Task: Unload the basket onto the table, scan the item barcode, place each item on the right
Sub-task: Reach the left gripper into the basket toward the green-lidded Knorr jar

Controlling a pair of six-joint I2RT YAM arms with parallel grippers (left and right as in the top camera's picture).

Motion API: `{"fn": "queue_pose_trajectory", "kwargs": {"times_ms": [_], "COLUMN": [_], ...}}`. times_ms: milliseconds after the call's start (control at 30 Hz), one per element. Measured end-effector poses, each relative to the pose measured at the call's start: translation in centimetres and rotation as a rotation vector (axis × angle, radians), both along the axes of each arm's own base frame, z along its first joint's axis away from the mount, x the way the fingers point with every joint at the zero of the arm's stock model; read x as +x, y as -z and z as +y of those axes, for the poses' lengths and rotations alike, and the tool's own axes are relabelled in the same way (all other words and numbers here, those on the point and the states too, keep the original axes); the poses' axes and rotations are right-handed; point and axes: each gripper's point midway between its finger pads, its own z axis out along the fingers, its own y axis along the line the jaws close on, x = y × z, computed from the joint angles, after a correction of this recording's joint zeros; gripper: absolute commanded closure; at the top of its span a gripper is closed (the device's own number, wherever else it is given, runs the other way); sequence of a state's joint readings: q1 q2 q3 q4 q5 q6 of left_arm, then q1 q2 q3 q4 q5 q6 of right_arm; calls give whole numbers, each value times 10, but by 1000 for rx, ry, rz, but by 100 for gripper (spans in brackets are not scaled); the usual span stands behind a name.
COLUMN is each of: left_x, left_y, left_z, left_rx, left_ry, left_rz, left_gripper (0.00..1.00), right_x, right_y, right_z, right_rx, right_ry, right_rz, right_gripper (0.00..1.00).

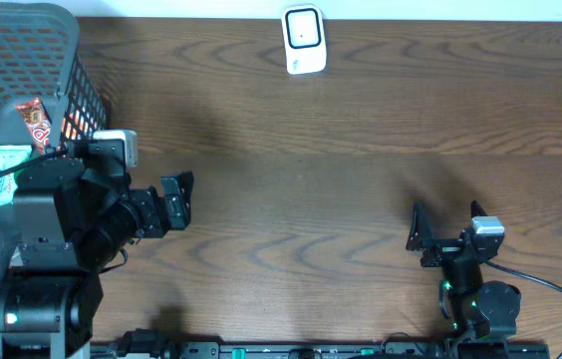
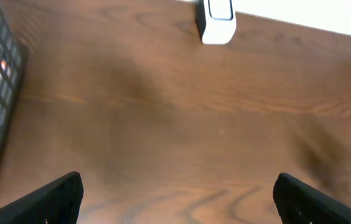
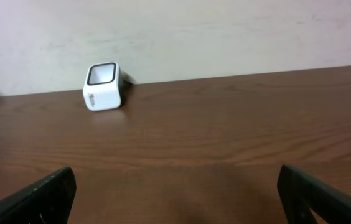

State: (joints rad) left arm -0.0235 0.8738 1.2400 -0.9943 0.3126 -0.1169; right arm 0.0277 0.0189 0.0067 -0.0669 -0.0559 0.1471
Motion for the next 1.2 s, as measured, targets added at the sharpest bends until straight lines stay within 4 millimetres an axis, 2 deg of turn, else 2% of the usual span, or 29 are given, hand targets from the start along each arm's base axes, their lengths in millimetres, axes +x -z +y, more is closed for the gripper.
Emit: {"fn": "queue_pose_trajectory", "kwargs": {"times_ms": [100, 200, 333, 400, 467, 600, 700, 833, 967, 1067, 1200], "left_x": [-8, -13, -13, -12, -12, -4, 8, 23, 27, 24, 24], "left_y": [-3, -24, -72, -97, -113, -129, -125, -115, -102, -87, -53], "left_z": [5, 24, 59, 83, 106, 151, 171, 184, 206, 225, 258], "left_rx": [-10, 10, 35, 54, 76, 117, 155, 192, 213, 225, 230], "left_ry": [-48, -167, -368, -493, -606, -815, -887, -916, -991, -1049, -1129], "left_rz": [62, 109, 110, 98, 88, 67, 85, 125, 181, 253, 404], "left_gripper": [2, 2, 2, 2, 2, 2, 2, 2, 2, 2, 2], "right_x": [0, 0, 0, 0, 0, 0, 0, 0, 0, 0, 0], "right_y": [0, 0, 0, 0, 0, 0, 0, 0, 0, 0, 0], "right_z": [0, 0, 0, 0, 0, 0, 0, 0, 0, 0, 0], "right_rx": [0, 0, 0, 0, 0, 0, 0, 0, 0, 0, 0], "right_ry": [0, 0, 0, 0, 0, 0, 0, 0, 0, 0, 0], "right_rz": [0, 0, 0, 0, 2, 1, 1, 1, 1, 0, 0], "right_gripper": [1, 1, 1, 1, 1, 1, 1, 1, 1, 1, 1]}}
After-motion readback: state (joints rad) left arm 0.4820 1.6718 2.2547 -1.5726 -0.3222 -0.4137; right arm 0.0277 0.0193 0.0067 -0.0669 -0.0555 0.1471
